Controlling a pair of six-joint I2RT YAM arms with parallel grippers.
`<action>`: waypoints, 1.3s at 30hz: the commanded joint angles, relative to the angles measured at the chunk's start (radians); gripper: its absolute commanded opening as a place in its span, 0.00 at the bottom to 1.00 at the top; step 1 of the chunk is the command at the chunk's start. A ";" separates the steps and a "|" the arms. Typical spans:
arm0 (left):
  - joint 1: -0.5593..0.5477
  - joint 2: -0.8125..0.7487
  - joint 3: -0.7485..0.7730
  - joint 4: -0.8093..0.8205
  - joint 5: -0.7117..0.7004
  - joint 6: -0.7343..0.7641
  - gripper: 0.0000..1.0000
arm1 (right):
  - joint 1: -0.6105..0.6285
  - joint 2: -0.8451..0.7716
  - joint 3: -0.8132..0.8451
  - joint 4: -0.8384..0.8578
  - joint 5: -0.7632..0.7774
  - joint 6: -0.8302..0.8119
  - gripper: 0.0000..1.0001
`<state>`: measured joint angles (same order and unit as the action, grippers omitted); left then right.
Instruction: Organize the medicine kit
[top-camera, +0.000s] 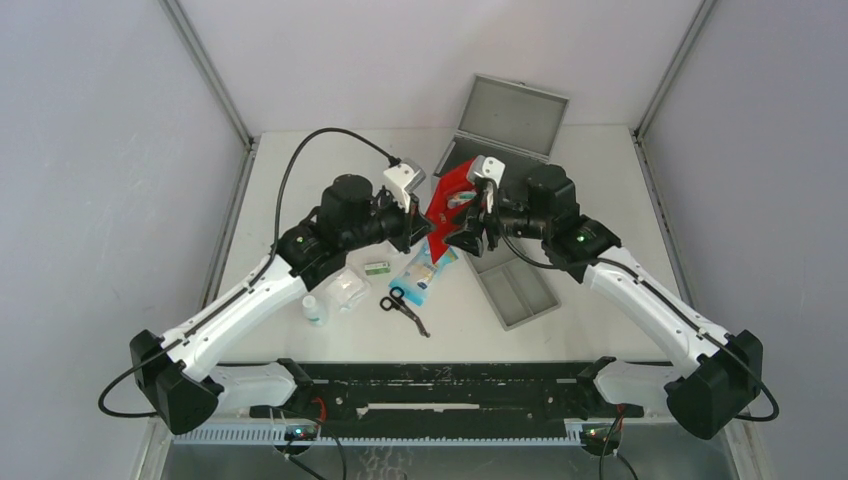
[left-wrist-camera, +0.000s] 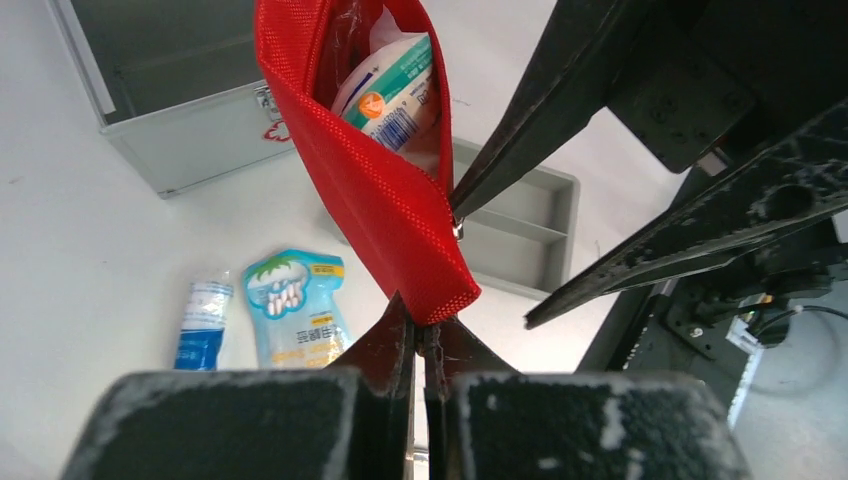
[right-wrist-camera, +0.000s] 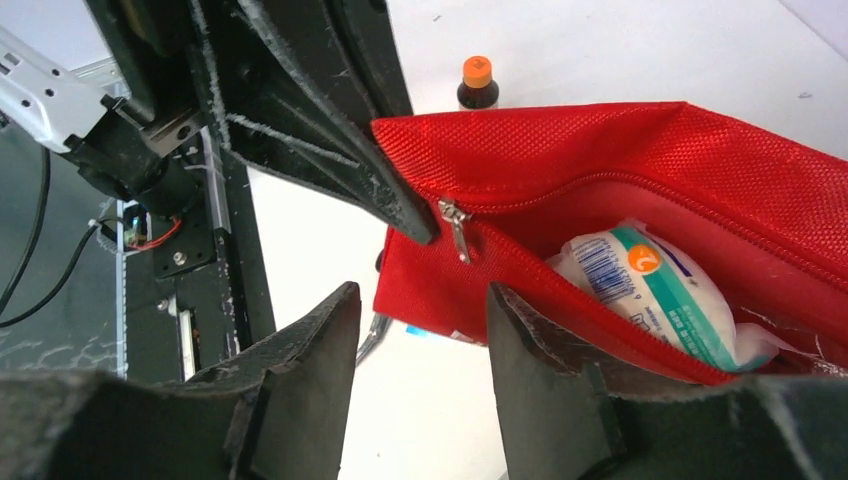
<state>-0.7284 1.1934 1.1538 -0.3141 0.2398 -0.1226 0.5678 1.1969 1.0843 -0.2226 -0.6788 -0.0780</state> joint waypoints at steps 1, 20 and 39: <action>-0.012 -0.007 0.057 0.090 0.032 -0.076 0.00 | 0.010 -0.005 -0.002 0.075 0.093 0.036 0.48; -0.057 -0.014 0.022 0.112 0.076 -0.002 0.00 | -0.014 -0.056 -0.042 0.164 0.056 0.085 0.34; -0.098 -0.006 0.017 0.098 0.075 0.084 0.00 | -0.014 -0.061 -0.054 0.180 -0.015 0.085 0.21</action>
<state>-0.8078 1.1934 1.1534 -0.2665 0.2882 -0.0780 0.5449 1.1511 1.0283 -0.0994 -0.6895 -0.0006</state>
